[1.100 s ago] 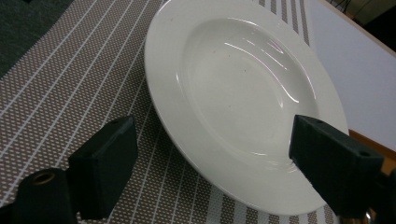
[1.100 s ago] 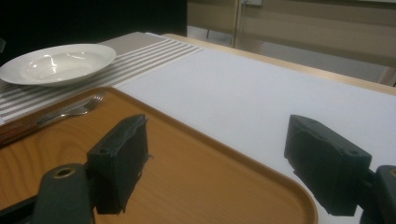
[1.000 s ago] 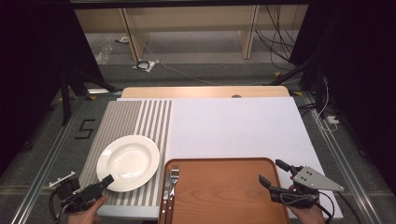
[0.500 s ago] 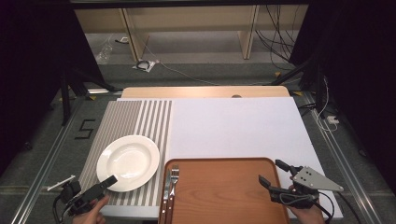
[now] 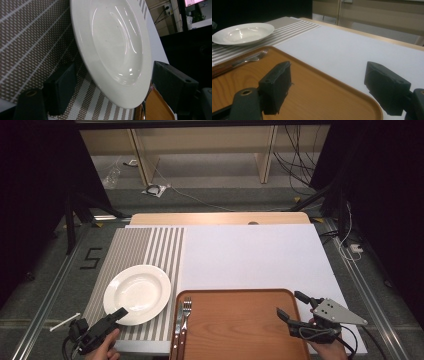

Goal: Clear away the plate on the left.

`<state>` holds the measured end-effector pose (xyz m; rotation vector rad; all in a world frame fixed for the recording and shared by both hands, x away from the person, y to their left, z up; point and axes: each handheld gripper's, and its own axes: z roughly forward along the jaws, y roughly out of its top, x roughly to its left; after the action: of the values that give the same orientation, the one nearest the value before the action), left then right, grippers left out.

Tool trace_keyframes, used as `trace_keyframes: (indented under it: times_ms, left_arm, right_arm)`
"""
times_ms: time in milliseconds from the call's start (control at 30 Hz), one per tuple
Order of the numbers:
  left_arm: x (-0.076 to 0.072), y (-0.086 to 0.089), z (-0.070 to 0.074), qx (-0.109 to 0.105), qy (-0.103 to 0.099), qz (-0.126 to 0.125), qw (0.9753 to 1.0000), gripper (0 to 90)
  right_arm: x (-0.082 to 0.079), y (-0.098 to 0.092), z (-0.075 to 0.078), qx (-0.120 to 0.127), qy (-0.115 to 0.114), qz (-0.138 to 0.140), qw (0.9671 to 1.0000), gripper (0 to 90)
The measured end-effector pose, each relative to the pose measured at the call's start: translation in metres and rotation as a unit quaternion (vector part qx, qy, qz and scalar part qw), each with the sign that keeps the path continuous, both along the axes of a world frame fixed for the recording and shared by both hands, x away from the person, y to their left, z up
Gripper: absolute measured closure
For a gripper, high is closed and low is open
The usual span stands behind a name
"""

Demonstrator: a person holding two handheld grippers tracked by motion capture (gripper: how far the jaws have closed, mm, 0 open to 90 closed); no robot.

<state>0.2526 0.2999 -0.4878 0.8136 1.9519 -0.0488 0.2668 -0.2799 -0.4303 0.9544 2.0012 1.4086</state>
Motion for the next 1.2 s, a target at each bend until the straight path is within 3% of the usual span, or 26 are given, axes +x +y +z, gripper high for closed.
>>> trace_keyframes:
  times_ms: [333,667,833,1200]
  left_arm:
    - [-0.002,-0.007,-0.009,-0.048,0.001,0.029,0.9984,28.1]
    - [-0.001,-0.011,-0.016,-0.063,0.005,0.062,0.9961,36.6]
    - [0.0,-0.012,-0.02,-0.084,0.007,0.076,0.9935,43.1]
    - [0.003,-0.018,-0.026,-0.106,0.004,0.094,0.9899,56.9]
  right_arm:
    - [0.0,0.001,0.0,0.001,-0.001,0.0,1.0,22.4]
    - [0.0,0.001,0.0,0.002,0.0,-0.001,1.0,22.4]
    - [0.0,0.001,0.0,0.001,0.002,-0.001,1.0,22.4]
    - [0.0,0.001,0.0,0.001,0.001,0.0,1.0,22.4]
